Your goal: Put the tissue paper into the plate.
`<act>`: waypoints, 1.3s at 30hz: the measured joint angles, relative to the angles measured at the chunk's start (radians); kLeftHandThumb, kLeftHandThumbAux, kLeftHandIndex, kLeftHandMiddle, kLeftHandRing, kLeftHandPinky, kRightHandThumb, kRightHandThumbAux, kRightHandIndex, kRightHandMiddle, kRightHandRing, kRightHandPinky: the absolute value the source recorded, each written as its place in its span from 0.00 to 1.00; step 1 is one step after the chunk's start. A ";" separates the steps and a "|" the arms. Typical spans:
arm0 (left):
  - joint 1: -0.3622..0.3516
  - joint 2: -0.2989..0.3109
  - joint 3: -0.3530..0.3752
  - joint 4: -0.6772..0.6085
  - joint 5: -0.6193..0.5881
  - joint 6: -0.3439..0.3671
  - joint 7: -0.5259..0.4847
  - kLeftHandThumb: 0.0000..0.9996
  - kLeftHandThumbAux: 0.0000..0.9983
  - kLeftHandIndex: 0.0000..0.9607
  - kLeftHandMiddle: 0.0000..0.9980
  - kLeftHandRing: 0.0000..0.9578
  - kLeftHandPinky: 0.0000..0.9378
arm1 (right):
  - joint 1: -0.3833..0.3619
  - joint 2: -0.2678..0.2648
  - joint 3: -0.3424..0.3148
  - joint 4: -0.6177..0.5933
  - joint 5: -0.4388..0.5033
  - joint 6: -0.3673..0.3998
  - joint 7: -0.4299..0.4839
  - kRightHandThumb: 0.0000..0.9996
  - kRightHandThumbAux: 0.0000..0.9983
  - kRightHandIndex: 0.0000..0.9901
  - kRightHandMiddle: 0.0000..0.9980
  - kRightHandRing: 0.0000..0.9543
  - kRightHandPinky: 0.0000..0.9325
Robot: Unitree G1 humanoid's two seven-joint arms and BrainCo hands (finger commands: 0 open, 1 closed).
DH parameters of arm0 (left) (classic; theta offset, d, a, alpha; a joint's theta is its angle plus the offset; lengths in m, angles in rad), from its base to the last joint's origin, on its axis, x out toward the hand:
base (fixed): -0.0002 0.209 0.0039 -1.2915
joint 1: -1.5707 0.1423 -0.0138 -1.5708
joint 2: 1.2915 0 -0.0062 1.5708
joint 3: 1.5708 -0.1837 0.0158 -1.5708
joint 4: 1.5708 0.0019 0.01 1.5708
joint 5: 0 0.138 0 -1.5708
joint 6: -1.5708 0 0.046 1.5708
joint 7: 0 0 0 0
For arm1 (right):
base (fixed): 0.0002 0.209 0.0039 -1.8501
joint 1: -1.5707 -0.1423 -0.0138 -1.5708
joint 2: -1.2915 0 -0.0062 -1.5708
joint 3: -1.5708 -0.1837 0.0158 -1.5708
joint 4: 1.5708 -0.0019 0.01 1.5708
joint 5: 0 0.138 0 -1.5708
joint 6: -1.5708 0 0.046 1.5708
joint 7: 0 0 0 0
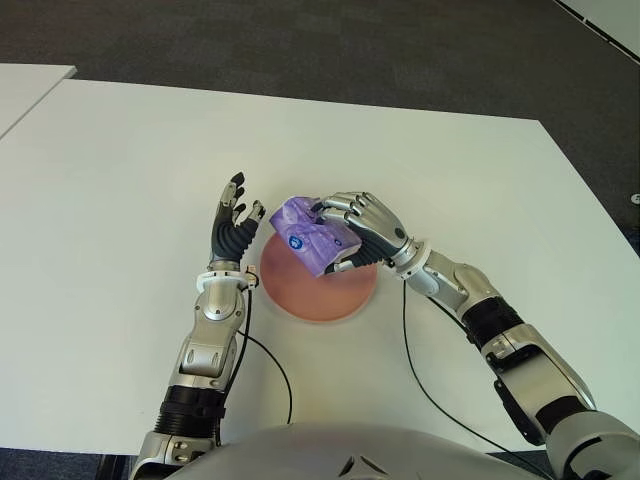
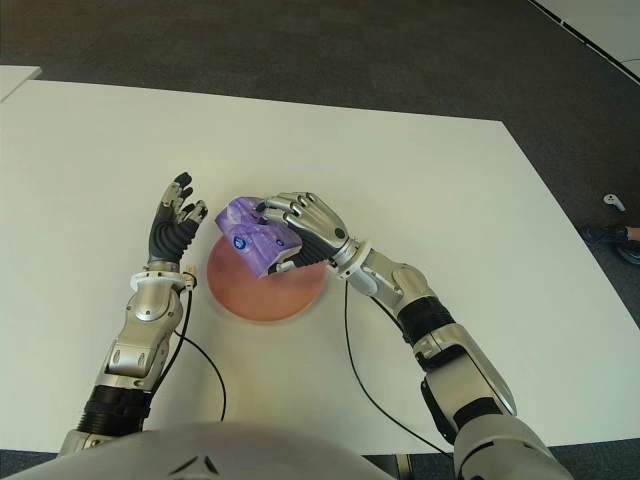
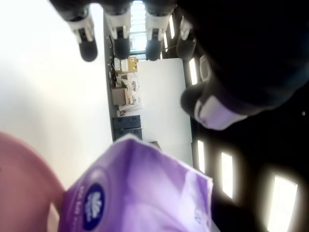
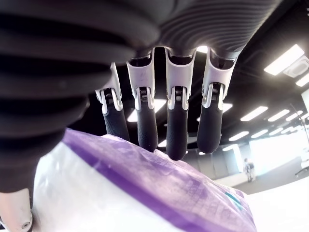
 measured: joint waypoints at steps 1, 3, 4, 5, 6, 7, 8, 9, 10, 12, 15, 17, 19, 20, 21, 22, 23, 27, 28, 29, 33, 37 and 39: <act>0.000 0.000 0.001 0.001 0.000 -0.002 0.001 0.00 0.63 0.01 0.01 0.00 0.00 | 0.000 -0.001 0.000 0.000 0.000 0.003 0.000 0.95 0.66 0.39 0.51 0.55 0.84; 0.000 0.000 0.003 0.009 0.001 -0.012 0.008 0.00 0.63 0.01 0.01 0.00 0.00 | 0.000 -0.003 -0.001 0.001 -0.002 0.011 0.000 0.95 0.66 0.39 0.51 0.55 0.84; 0.000 0.000 0.005 0.012 0.001 -0.016 0.011 0.00 0.63 0.01 0.01 0.00 0.00 | 0.000 -0.003 -0.001 0.001 -0.002 0.014 0.000 0.95 0.66 0.39 0.51 0.55 0.84; 0.000 0.000 0.006 0.016 0.001 -0.020 0.013 0.00 0.63 0.01 0.01 0.00 0.00 | 0.000 -0.003 -0.001 0.001 -0.003 0.018 0.000 0.95 0.66 0.39 0.51 0.55 0.83; 0.000 0.000 0.008 0.021 0.001 -0.023 0.014 0.00 0.63 0.01 0.01 0.00 0.00 | 0.000 -0.004 -0.001 0.001 -0.003 0.021 0.000 0.95 0.66 0.39 0.51 0.55 0.83; 0.000 0.000 0.011 0.028 0.000 -0.027 0.014 0.00 0.63 0.00 0.01 0.00 0.00 | 0.000 -0.004 -0.001 0.001 -0.002 0.023 0.000 0.95 0.66 0.39 0.51 0.55 0.83; -0.001 0.000 0.014 0.038 -0.001 -0.031 0.014 0.00 0.63 0.00 0.01 0.00 0.00 | 0.000 -0.005 -0.002 0.001 -0.002 0.024 0.002 0.95 0.66 0.39 0.51 0.55 0.83; -0.002 0.000 0.016 0.046 -0.001 -0.032 0.014 0.00 0.63 0.00 0.01 0.00 0.00 | 0.000 -0.005 -0.002 0.001 -0.002 0.025 0.002 0.95 0.66 0.39 0.51 0.55 0.83; -0.003 0.000 0.023 0.059 -0.002 -0.037 0.014 0.00 0.63 0.00 0.01 0.00 0.00 | 0.000 -0.006 -0.002 0.002 -0.002 0.026 0.002 0.95 0.66 0.39 0.51 0.55 0.83; -0.005 -0.001 0.035 0.084 -0.004 -0.048 0.014 0.00 0.63 0.00 0.01 0.00 0.00 | 0.000 -0.007 -0.002 0.003 -0.002 0.027 0.002 0.95 0.66 0.39 0.51 0.55 0.84; -0.007 -0.002 0.044 0.112 -0.012 -0.062 0.014 0.00 0.63 0.00 0.01 0.00 0.00 | 0.000 -0.010 -0.002 0.006 -0.002 0.033 0.002 0.95 0.66 0.39 0.51 0.55 0.83; -0.009 -0.003 0.052 0.124 -0.016 -0.071 0.014 0.01 0.63 0.00 0.00 0.00 0.00 | 0.001 -0.013 -0.002 0.008 -0.002 0.036 0.005 0.95 0.66 0.39 0.50 0.55 0.83; -0.010 -0.003 0.056 0.135 -0.021 -0.083 0.014 0.01 0.63 0.00 0.00 0.00 0.00 | 0.001 -0.016 -0.002 0.011 -0.002 0.039 0.015 0.95 0.66 0.39 0.50 0.55 0.83; -0.010 -0.003 0.057 0.139 -0.022 -0.089 0.014 0.01 0.63 0.00 0.00 0.00 0.00 | 0.001 -0.016 -0.002 0.012 0.000 0.039 0.021 0.95 0.66 0.39 0.50 0.55 0.82; -0.011 -0.003 0.058 0.145 -0.023 -0.098 0.014 0.01 0.62 0.00 0.00 0.00 0.00 | 0.001 -0.016 -0.002 0.013 0.001 0.039 0.030 0.95 0.66 0.39 0.50 0.55 0.82; -0.011 -0.003 0.058 0.148 -0.024 -0.102 0.014 0.01 0.62 0.00 0.00 0.00 0.00 | 0.001 -0.016 -0.001 0.013 0.002 0.039 0.038 0.95 0.66 0.39 0.50 0.55 0.82; -0.011 -0.003 0.058 0.151 -0.025 -0.106 0.014 0.00 0.62 0.00 0.00 0.00 0.00 | 0.001 -0.016 -0.001 0.014 0.003 0.039 0.046 0.95 0.66 0.39 0.50 0.55 0.82; -0.012 -0.003 0.056 0.155 -0.026 -0.128 0.014 0.00 0.61 0.00 0.00 0.00 0.00 | 0.000 -0.017 -0.001 0.029 0.020 0.024 0.081 0.95 0.66 0.40 0.51 0.55 0.77; -0.012 -0.003 0.055 0.155 -0.026 -0.134 0.014 0.00 0.61 0.00 0.00 0.00 0.00 | -0.001 -0.017 -0.001 0.035 0.025 0.019 0.088 0.95 0.66 0.40 0.51 0.55 0.77; -0.012 -0.003 0.054 0.155 -0.026 -0.139 0.014 0.00 0.61 0.00 0.00 0.00 0.00 | -0.001 -0.018 -0.001 0.038 0.028 0.014 0.095 0.95 0.65 0.41 0.52 0.56 0.75; -0.013 -0.003 0.051 0.155 -0.025 -0.144 0.013 0.01 0.62 0.00 0.00 0.00 0.00 | -0.010 -0.025 0.000 0.055 0.054 -0.023 0.141 0.88 0.67 0.39 0.54 0.56 0.60; -0.013 -0.003 0.052 0.155 -0.021 -0.144 0.013 0.00 0.63 0.00 0.00 0.00 0.00 | -0.028 -0.050 0.002 0.068 0.102 -0.076 0.231 0.58 0.62 0.37 0.46 0.43 0.37; -0.013 -0.003 0.052 0.155 -0.019 -0.144 0.014 0.00 0.63 0.00 0.00 0.00 0.00 | -0.038 -0.062 0.002 0.070 0.125 -0.094 0.275 0.47 0.58 0.33 0.42 0.38 0.31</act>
